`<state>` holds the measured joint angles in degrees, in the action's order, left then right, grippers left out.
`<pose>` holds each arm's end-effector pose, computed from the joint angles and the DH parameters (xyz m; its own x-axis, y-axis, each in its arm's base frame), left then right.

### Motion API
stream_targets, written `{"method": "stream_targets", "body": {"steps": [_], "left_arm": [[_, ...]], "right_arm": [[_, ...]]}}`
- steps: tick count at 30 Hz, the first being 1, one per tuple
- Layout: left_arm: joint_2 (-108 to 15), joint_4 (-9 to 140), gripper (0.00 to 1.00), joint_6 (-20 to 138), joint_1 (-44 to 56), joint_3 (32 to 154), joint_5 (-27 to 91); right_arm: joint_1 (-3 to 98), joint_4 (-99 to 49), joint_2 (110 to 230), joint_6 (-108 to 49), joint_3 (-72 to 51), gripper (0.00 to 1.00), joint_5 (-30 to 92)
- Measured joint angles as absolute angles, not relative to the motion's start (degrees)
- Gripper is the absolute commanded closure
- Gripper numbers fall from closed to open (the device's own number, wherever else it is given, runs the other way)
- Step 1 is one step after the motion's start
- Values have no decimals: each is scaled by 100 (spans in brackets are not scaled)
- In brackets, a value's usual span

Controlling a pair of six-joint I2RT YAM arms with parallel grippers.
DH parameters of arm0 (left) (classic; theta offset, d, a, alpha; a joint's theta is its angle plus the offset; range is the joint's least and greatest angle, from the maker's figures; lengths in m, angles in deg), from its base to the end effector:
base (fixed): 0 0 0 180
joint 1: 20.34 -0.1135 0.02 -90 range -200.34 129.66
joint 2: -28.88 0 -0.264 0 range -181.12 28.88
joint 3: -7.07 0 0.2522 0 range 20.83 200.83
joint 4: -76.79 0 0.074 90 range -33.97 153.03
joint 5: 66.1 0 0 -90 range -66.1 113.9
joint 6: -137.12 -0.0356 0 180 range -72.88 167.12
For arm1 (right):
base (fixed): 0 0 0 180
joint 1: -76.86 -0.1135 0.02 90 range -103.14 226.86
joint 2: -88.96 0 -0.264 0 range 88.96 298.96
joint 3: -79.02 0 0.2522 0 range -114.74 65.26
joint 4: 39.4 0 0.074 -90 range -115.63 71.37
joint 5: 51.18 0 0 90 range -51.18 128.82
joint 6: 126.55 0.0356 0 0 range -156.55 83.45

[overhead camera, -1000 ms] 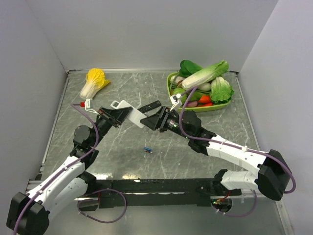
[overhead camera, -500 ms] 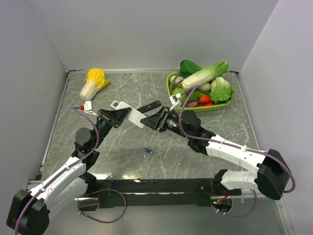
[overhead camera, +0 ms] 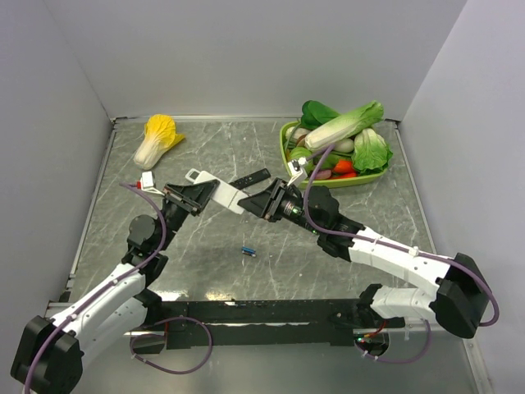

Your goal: Load the batteries into the remote control

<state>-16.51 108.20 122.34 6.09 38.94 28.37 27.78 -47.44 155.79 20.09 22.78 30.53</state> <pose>0.1635 -0.0844 0.2761 -0.4231 -0.8662 -0.2659 0.3961 0.0871 -0.9141 0.1750 0.2098 0.3050 -0.7194 0.4320 -0.5440 -0.4387 0.3247 0.8379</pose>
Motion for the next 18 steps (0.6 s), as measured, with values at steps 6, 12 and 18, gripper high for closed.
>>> {"method": "stream_targets", "body": {"steps": [6, 12, 18], "left_arm": [[-1677, 10752, 99, 12278, 535, 3881, 2518], [-1845, 10991, 99, 12359, 450, 3881, 2312], [-2077, 11060, 99, 12427, 450, 3881, 2341]], "right_arm": [[2804, -4462, 15378, 1974, 2340, 74, 3234], [2839, -4053, 15275, 1846, 2484, 85, 3252], [2865, -4018, 15273, 1776, 2523, 100, 3210]]}}
